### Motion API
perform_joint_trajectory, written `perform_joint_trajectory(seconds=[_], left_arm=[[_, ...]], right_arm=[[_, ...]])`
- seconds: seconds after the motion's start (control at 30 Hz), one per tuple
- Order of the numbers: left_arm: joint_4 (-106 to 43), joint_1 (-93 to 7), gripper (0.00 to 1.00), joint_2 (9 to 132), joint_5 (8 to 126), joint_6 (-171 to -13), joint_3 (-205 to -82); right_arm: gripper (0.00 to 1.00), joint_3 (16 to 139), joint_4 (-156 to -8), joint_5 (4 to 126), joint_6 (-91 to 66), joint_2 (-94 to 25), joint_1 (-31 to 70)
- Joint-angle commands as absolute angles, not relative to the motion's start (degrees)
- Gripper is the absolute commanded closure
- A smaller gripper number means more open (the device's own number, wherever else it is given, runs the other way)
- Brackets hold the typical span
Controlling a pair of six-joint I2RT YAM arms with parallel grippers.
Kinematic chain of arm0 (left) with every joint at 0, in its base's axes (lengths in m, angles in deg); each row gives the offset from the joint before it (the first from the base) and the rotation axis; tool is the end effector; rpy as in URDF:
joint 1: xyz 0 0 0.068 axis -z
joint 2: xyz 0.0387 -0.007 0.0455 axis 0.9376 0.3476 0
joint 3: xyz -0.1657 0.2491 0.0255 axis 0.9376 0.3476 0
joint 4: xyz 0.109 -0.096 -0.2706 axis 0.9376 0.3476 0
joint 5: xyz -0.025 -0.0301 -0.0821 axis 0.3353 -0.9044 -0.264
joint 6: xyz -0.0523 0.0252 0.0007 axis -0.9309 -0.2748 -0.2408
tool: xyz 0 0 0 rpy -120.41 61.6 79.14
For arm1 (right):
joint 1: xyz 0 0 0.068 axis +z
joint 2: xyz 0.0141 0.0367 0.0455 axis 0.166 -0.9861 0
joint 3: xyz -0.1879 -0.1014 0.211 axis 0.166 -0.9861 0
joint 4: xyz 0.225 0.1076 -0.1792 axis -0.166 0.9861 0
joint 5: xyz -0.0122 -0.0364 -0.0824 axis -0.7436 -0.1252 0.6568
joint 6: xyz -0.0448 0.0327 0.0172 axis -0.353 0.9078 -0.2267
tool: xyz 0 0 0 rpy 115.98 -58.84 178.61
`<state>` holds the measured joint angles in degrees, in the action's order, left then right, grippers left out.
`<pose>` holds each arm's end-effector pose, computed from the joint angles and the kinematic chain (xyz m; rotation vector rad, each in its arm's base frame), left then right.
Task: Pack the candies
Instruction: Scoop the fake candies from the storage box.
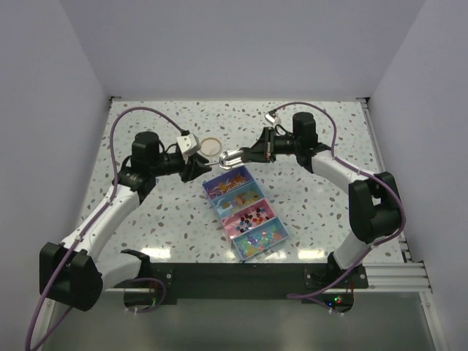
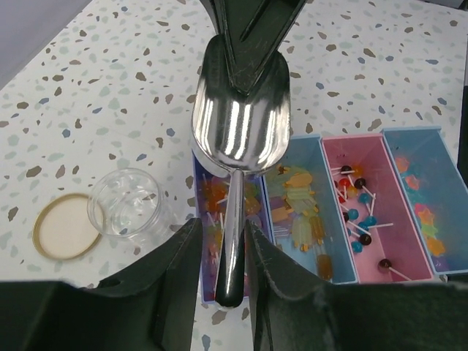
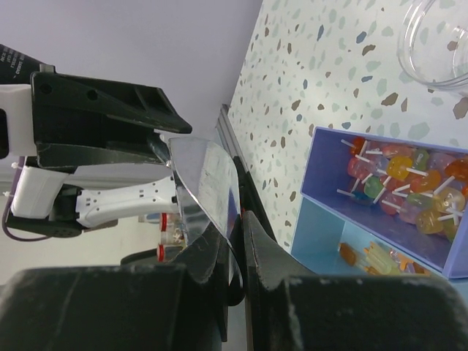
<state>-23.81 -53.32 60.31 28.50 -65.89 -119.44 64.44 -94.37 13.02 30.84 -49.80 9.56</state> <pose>0.2702 -0.1109 0.3111 1.0106 1.6254 -0.8153 0.3814 0.1701 0.2556 -0.2167 2.1853 1.7476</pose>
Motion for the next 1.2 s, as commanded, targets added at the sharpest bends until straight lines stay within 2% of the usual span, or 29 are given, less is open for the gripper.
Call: perform_joint_trajectory(seconds=[0.0, 0.03, 0.17, 0.23, 0.3, 0.4, 0.5, 0.53, 0.63, 0.77, 0.87, 1.07, 1.17], left_arm=[[-25.8, -52.5, 0.66, 60.6, 30.4, -67.0, -119.7], [-25.7, -52.6, 0.69, 60.6, 30.5, -67.0, -119.7], [-25.9, -52.6, 0.9, 59.8, 31.1, -67.1, -119.7], [-26.8, -52.6, 0.92, 58.9, 31.1, -67.9, -119.5], [-27.8, -52.6, 1.0, 58.3, 31.3, -68.3, -119.4], [-30.1, -52.6, 1.0, 57.7, 31.2, -69.8, -118.8], [-25.8, -52.7, 1.0, 57.1, 32.6, -68.8, -119.3], [-23.9, -52.7, 1.0, 57.0, 33.4, -67.9, -120.5], [-14.1, -52.7, 1.0, 57.7, 37.3, -64.0, -124.2], [-0.5, -52.7, 1.0, 60.1, 40.6, -59.6, -129.7], [6.4, -52.6, 1.0, 61.2, 40.8, -58.0, -132.6], [8.5, -52.6, 1.0, 60.7, 41.5, -58.9, -134.0], [16.4, -51.7, 1.0, 63.7, 44.8, -58.0, -138.0]], right_arm=[[1.0, 64.1, -97.7, 12.9, 31.8, -47.0, 9.6], [1.0, 63.9, -97.8, 12.9, 31.8, -47.1, 9.6], [1.0, 63.3, -97.7, 12.8, 31.5, -47.1, 9.6], [1.0, 62.9, -97.5, 13.0, 31.1, -47.0, 9.7], [1.0, 62.6, -97.2, 12.9, 30.8, -47.0, 9.6], [1.0, 62.7, -95.3, 13.1, 29.4, -47.1, 9.6], [0.75, 64.9, -89.0, 13.9, 25.0, -47.1, 9.6], [0.6, 65.8, -83.4, 15.0, 21.0, -47.0, 9.6], [0.44, 71.0, -73.4, 17.6, 11.8, -46.9, 9.5], [0.4, 77.2, -59.6, 23.6, 3.6, -47.1, 9.5], [0.41, 79.6, -56.9, 27.5, 1.0, -47.8, 9.7], [0.41, 78.9, -59.0, 28.5, 2.2, -48.6, 10.3], [0.41, 80.4, -54.7, 34.9, 0.2, -49.7, 10.7]])
